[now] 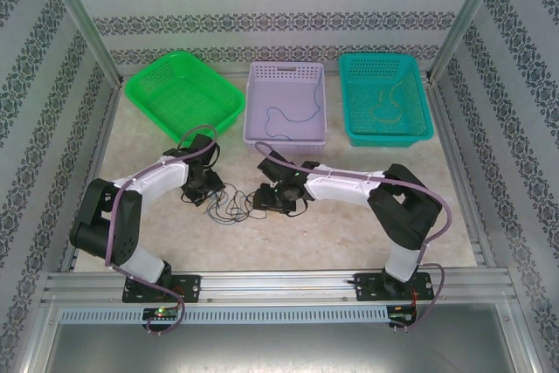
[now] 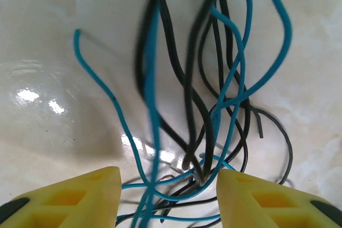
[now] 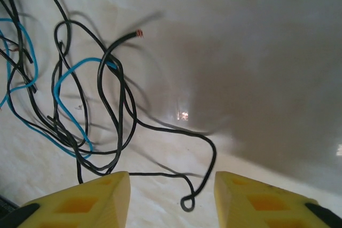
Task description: Untangle the cables
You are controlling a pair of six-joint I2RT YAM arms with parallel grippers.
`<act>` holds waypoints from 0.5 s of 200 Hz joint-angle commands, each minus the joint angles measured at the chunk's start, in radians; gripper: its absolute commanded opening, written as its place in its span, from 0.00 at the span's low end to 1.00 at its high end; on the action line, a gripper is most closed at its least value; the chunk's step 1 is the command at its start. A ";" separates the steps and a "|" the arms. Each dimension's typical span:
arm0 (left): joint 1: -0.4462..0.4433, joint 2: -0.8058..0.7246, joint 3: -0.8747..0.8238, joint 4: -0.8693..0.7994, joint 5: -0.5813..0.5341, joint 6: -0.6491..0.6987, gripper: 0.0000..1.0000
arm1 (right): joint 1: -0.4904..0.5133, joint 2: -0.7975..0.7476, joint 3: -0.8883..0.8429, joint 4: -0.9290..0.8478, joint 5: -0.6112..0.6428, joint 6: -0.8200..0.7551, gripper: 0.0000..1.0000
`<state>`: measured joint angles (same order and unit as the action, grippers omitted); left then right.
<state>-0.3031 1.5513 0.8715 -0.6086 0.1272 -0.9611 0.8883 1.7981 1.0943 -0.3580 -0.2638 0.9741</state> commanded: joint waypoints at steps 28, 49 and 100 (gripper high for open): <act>-0.028 0.029 -0.027 0.060 -0.046 0.017 0.29 | -0.004 -0.019 -0.018 0.000 0.037 0.083 0.06; -0.028 0.018 -0.031 0.045 -0.081 0.015 0.12 | -0.039 -0.153 -0.036 -0.085 0.164 0.028 0.00; -0.027 0.028 -0.051 0.017 -0.152 0.024 0.00 | -0.235 -0.575 -0.002 -0.337 0.401 -0.213 0.00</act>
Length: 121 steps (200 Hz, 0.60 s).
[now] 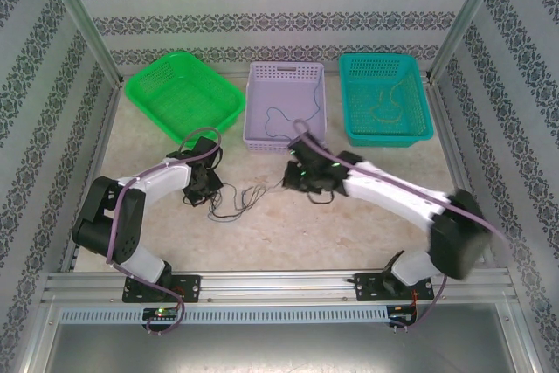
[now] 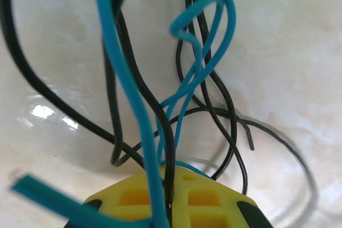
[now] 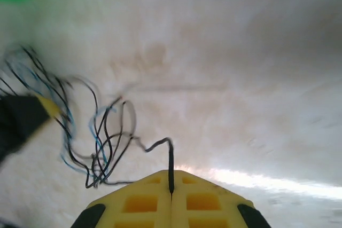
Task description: Untangle the cables
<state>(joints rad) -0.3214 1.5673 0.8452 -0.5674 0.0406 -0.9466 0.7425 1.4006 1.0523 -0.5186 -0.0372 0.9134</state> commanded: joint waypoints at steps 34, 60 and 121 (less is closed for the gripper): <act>-0.011 0.028 -0.024 -0.013 -0.070 -0.005 0.00 | -0.277 -0.348 0.172 -0.270 0.214 -0.291 0.00; -0.010 0.045 -0.008 -0.010 -0.063 -0.014 0.00 | -0.360 -0.383 0.264 -0.260 0.186 -0.359 0.00; -0.014 0.075 0.051 -0.003 -0.026 -0.021 0.00 | -0.388 -0.387 0.424 -0.230 0.245 -0.422 0.00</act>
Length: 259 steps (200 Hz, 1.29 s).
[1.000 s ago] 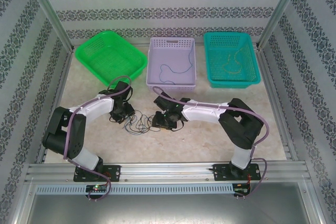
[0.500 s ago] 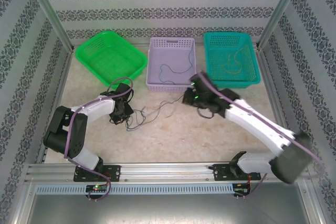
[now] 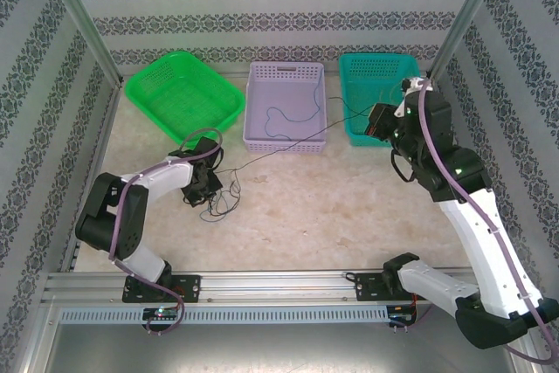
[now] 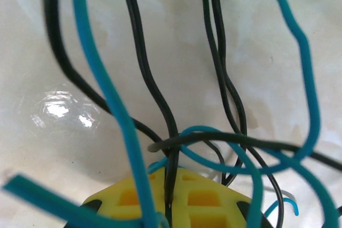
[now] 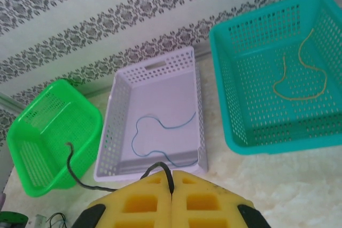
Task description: Untangle the cables
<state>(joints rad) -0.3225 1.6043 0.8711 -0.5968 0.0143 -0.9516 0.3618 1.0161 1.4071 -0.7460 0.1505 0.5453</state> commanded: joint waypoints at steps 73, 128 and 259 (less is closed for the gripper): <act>-0.012 0.049 0.051 -0.015 -0.023 -0.001 0.07 | -0.098 0.057 0.360 0.056 0.095 -0.161 0.00; -0.013 0.069 0.078 -0.019 -0.024 0.002 0.06 | -0.091 0.114 0.459 0.078 -0.007 -0.124 0.00; -0.019 -0.166 0.429 -0.099 0.019 -0.020 0.70 | -0.044 0.135 0.435 0.172 -0.220 -0.116 0.00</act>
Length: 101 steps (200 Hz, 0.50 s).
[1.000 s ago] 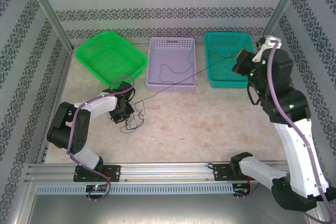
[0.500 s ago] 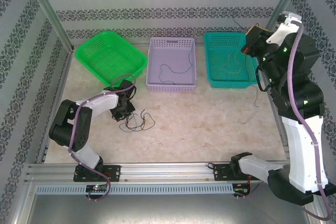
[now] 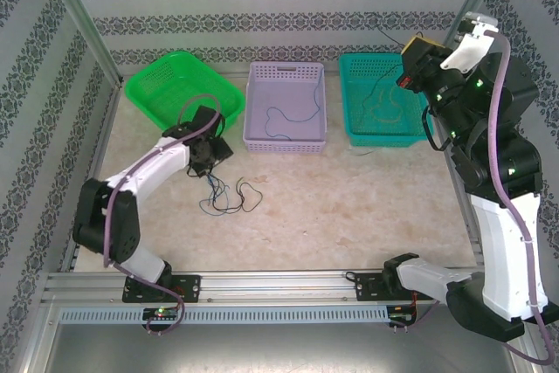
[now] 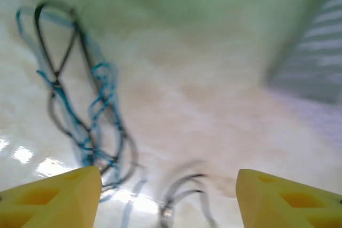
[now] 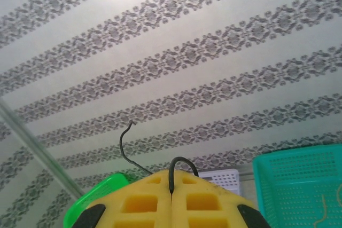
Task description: Untangle the cables
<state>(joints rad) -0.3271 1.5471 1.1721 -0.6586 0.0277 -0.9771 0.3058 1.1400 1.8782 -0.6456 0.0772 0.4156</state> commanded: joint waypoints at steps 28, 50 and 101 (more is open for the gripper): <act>-0.045 -0.163 0.267 0.046 0.061 0.086 0.69 | 0.013 0.036 -0.154 0.160 -0.338 0.074 0.00; -0.088 -0.177 0.305 0.211 0.216 0.138 0.64 | 0.024 0.069 -0.220 0.185 -0.393 0.144 0.00; -0.238 -0.228 0.172 0.572 0.344 0.326 0.56 | 0.054 0.133 -0.275 0.252 -0.450 0.284 0.00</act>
<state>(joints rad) -0.5106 1.3560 1.4376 -0.3450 0.2855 -0.7914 0.3359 1.2739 1.5997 -0.4763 -0.3023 0.6125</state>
